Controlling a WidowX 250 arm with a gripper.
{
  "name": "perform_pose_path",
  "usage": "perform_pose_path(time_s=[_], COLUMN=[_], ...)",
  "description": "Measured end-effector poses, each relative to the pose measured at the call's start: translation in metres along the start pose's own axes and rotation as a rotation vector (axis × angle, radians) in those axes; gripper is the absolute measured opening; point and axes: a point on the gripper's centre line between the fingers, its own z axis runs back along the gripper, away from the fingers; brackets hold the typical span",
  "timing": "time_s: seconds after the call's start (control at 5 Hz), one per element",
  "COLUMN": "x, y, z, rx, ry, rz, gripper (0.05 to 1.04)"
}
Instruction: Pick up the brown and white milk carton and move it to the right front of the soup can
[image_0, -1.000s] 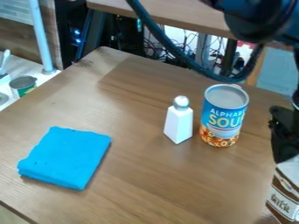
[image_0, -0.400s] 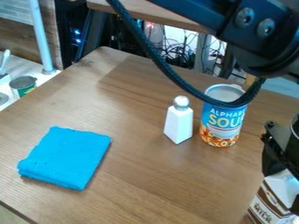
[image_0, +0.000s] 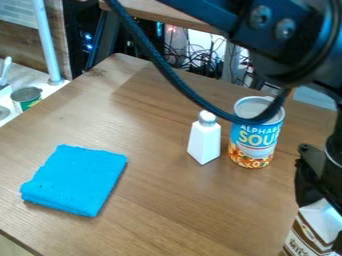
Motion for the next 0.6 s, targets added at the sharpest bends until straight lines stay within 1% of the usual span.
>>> perform_pose_path(time_s=[0.2, 0.4, 0.6], x=[-0.009, -0.011, -0.014], y=[0.009, 0.012, 0.012], z=[0.006, 0.019, 0.045], rx=[-0.053, -0.054, -0.059], ry=[0.090, 0.087, 0.083], rz=[0.006, 0.012, 0.002], gripper=[1.009, 1.006, 1.006])
